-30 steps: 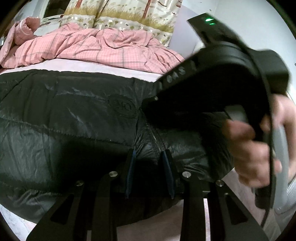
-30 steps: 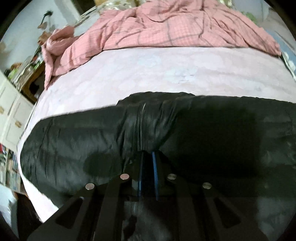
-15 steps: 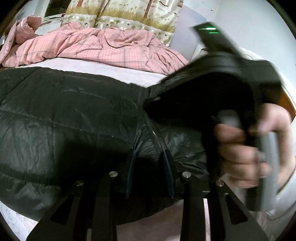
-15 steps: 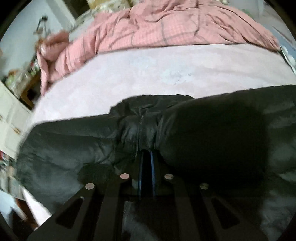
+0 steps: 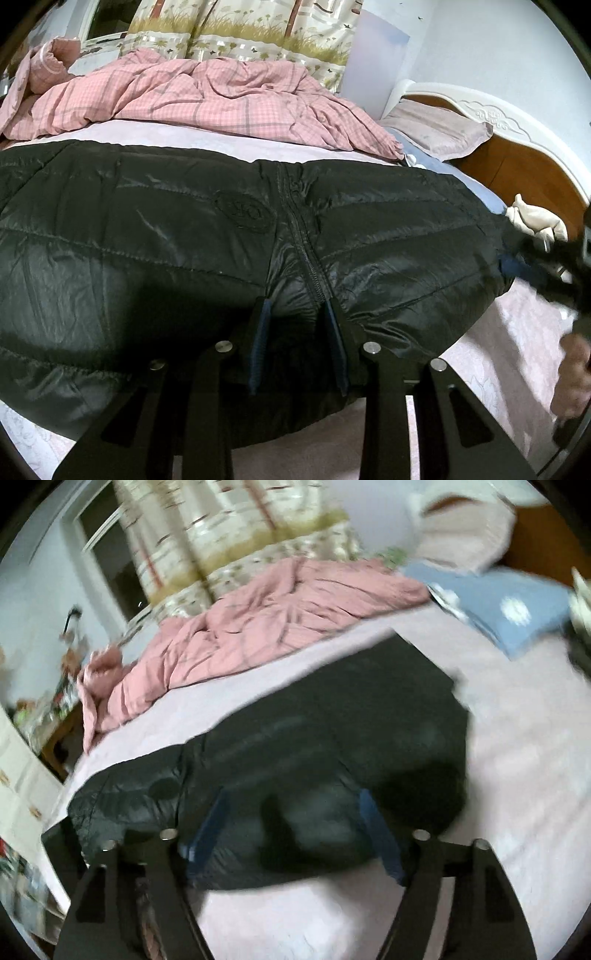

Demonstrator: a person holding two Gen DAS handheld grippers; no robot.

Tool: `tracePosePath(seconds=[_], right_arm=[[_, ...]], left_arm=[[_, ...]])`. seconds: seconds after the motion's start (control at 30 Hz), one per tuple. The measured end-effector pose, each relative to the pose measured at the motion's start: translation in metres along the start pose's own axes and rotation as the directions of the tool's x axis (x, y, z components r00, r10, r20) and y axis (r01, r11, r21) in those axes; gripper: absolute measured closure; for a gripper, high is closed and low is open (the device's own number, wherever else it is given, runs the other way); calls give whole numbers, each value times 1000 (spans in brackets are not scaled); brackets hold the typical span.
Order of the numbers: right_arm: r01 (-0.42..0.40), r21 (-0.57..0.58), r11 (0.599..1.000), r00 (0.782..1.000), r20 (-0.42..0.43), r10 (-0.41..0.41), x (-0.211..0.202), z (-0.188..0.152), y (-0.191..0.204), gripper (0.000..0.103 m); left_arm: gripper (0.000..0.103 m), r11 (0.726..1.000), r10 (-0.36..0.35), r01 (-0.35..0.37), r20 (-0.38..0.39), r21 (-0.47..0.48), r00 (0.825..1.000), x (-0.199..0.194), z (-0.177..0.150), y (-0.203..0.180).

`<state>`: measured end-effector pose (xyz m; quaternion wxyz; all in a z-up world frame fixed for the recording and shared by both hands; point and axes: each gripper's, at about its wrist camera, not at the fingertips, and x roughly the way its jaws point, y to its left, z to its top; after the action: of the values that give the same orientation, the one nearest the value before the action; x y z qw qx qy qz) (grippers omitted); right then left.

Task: Fold large clothes

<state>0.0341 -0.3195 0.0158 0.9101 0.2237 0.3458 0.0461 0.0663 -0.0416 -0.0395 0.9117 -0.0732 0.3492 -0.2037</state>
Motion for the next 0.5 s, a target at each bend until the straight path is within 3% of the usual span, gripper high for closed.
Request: tracePosePath(seconds=[0.13, 0.27, 0.37, 0.5], right_arm=[[-32, 104, 994, 999, -30, 36, 2, -10, -29, 26], [-44, 107, 993, 999, -2, 44, 5, -14, -30, 26], [-61, 206, 977, 998, -5, 64, 8, -19, -39, 26], [-17, 294, 956, 999, 32, 8, 6, -29, -48, 21]], left_arm=[[73, 1000, 5, -5, 2, 6, 1000, 0, 1, -1], [73, 1000, 4, -4, 3, 5, 1000, 0, 0, -1], [73, 1000, 7, -7, 3, 7, 1000, 0, 1, -2], [73, 1000, 5, -5, 3, 6, 1000, 0, 0, -1]])
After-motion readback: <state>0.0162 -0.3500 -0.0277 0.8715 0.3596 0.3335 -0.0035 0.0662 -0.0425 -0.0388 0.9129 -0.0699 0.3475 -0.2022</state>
